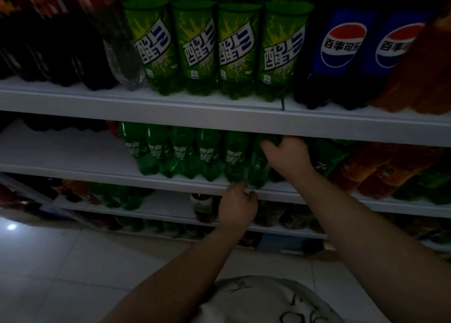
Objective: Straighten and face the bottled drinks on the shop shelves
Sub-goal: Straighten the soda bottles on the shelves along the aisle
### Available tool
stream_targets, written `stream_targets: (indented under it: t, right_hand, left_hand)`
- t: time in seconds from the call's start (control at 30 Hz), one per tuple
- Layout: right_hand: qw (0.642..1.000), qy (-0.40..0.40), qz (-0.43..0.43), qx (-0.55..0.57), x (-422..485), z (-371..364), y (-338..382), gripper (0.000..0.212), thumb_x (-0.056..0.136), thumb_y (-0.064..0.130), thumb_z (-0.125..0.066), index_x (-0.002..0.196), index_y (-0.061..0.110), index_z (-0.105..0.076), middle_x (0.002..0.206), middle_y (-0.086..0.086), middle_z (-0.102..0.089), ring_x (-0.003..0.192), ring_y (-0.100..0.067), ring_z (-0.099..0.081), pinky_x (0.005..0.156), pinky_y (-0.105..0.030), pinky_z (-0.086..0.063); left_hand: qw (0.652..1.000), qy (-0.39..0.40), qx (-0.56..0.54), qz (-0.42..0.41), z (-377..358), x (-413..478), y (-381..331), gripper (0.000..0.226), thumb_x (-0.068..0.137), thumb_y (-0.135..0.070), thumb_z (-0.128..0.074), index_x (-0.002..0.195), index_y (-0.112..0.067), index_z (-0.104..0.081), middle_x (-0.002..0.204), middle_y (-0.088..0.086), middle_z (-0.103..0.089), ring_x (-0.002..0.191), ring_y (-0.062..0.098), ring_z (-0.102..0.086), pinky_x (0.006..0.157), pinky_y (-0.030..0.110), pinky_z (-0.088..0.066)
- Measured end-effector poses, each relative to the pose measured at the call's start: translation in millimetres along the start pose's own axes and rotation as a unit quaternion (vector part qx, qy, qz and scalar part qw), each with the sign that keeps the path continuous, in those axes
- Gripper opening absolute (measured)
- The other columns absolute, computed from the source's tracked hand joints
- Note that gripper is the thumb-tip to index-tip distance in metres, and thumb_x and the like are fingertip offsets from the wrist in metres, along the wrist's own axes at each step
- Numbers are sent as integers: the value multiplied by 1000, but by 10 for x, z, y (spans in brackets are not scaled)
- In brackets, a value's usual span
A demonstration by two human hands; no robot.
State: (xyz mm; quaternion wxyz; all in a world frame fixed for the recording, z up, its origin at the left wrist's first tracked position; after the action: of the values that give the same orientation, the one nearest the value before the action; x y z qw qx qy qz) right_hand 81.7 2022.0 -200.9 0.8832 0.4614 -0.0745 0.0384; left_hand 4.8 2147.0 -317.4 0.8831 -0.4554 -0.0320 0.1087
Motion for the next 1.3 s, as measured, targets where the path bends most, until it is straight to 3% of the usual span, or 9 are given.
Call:
stream_targets:
  t: [0.13,0.27,0.4,0.57,0.67,0.77,0.87,1.13,1.3]
  right_hand:
    - [994,49,-48,89,68,-3,-96,46,79,29,-74,120,16,-56,116,-2,-59,111,-17,-53,98,-29,-42]
    - [1000,3,-2,29,66,-10,-22,52,67,45,-81,105,20,-56,99,4,-59,95,-9,-53,81,-17,-40]
    - [995,-46,72,-45,43,39,55,59,72,47,-77,112,7,-60,97,-4,-63,92,-9,-52,77,-10,-35]
    - [996,17,80,-43,36,-13,21,49,82,40,-69,121,11,-59,111,-1,-63,99,-4,-48,78,-2,-28]
    - [996,31,78,-5,-29,44,28,40,85,34,-67,119,13,-62,105,7,-60,101,-7,-54,87,-14,-39]
    - [989,-102,103,-13,-240,403,-27,18,88,24,-60,91,8,-68,79,-1,-66,73,-16,-63,68,-25,-48]
    - [964,-244,88,-60,-449,775,-151,21,87,22,-57,93,4,-64,82,-10,-62,78,-18,-57,67,-24,-39]
    - [982,-162,7,-98,-18,581,-228,49,75,49,-73,95,5,-70,91,-16,-70,89,-31,-65,73,-28,-48]
    - [988,-86,-26,127,66,599,-393,54,65,36,-85,113,31,-59,114,15,-62,109,3,-55,94,-12,-38]
  left_hand:
    - [995,82,24,-54,-291,-121,-72,58,91,-21,-52,146,-18,-34,150,7,-35,123,24,-48,99,31,-45]
    - [989,123,75,-28,-444,-164,-10,73,94,-28,-48,153,-22,-6,160,-5,1,123,23,-48,88,31,-50]
    - [987,146,63,1,-506,-142,-8,82,95,-33,-50,152,-18,6,160,-2,9,117,29,-52,86,35,-49]
    - [988,138,71,6,-484,-136,4,82,94,-32,-50,152,-20,7,160,-4,8,115,27,-53,84,33,-49]
    - [989,134,66,3,-489,-137,9,84,93,-32,-51,152,-20,7,160,-4,8,118,28,-51,87,34,-48]
    - [991,118,56,-2,-483,-132,19,85,91,-34,-54,153,-19,2,160,-2,3,120,29,-49,90,34,-47]
    - [996,85,30,-12,-404,-114,16,77,89,-28,-56,152,-18,-12,159,0,-10,117,25,-51,90,30,-47]
    - [985,-11,33,-167,-152,-131,-384,50,91,-11,-52,141,-17,-46,135,7,-47,81,23,-59,67,35,-51]
    - [986,-2,14,-164,-187,-125,-370,45,90,-6,-54,135,-10,-52,128,11,-54,95,25,-59,76,31,-50]
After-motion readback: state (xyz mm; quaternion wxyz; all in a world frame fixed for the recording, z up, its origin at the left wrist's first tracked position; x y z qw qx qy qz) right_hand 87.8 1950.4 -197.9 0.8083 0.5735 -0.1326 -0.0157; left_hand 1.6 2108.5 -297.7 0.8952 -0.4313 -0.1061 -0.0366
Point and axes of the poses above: each hand's wrist, its own x-axis towards the middle knuckle, its own z-axis out of the back of the hand, y = z × x, the point moved 8 cm from there along x, towards the middle knuckle
